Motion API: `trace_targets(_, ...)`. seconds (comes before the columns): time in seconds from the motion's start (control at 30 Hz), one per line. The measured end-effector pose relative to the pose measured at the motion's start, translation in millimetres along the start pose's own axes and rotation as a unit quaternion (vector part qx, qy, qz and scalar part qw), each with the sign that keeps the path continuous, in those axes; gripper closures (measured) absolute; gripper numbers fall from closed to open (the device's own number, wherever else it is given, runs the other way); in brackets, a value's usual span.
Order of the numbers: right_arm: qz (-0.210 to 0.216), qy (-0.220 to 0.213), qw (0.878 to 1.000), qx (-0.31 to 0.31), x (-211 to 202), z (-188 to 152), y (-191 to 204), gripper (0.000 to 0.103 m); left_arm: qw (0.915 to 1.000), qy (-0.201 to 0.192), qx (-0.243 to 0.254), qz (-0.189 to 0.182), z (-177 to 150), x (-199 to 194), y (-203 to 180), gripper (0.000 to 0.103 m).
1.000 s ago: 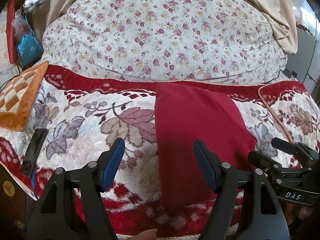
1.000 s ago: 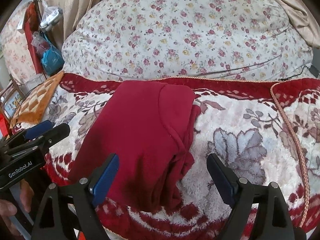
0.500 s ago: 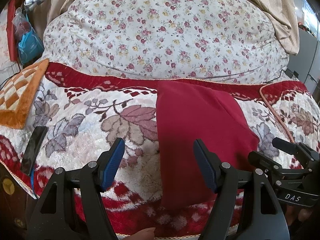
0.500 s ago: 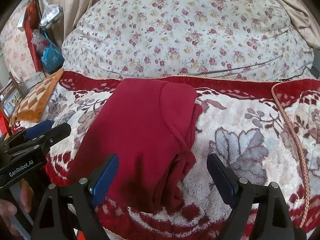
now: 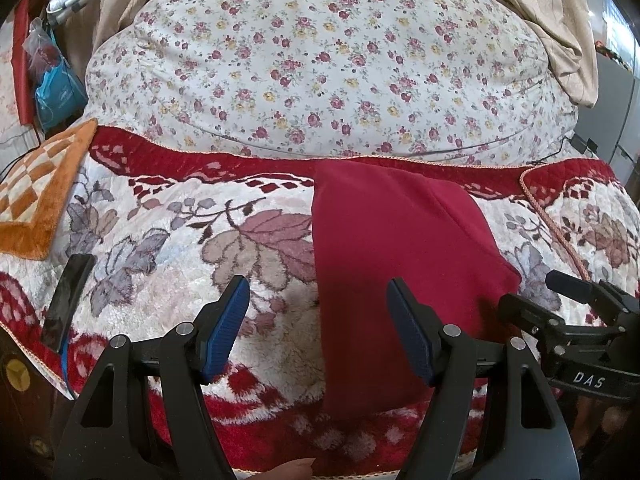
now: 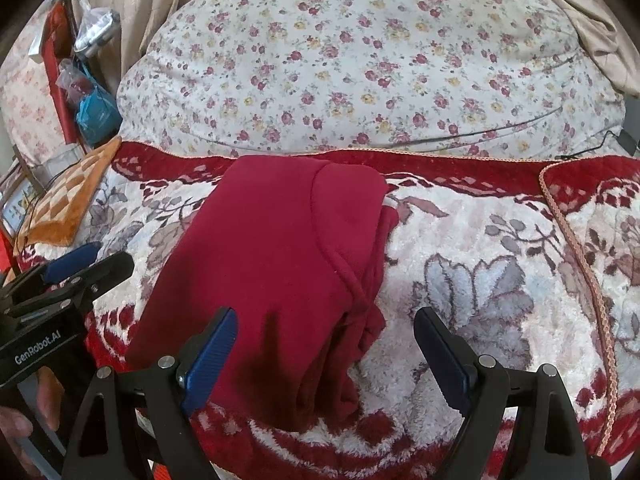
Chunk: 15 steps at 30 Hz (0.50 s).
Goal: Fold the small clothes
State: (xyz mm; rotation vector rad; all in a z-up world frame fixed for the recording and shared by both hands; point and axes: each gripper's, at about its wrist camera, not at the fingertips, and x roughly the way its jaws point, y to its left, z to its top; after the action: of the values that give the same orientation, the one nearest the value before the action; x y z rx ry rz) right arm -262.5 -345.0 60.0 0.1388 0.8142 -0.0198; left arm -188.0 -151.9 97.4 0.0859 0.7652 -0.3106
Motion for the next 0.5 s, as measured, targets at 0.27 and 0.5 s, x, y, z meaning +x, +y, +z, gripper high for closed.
trace_targets(0.27,0.003,0.004,1.0,0.001,1.9,1.4,-1.9,0.015,1.0,0.001,0.002,0.001,-0.1,0.6,-0.9,0.032)
trace_targets(0.5,0.002,0.006,1.0,0.0,4.6,2.5,-1.6,0.015,1.0,0.003,0.006,0.0,-0.3,5.5,1.5,0.032)
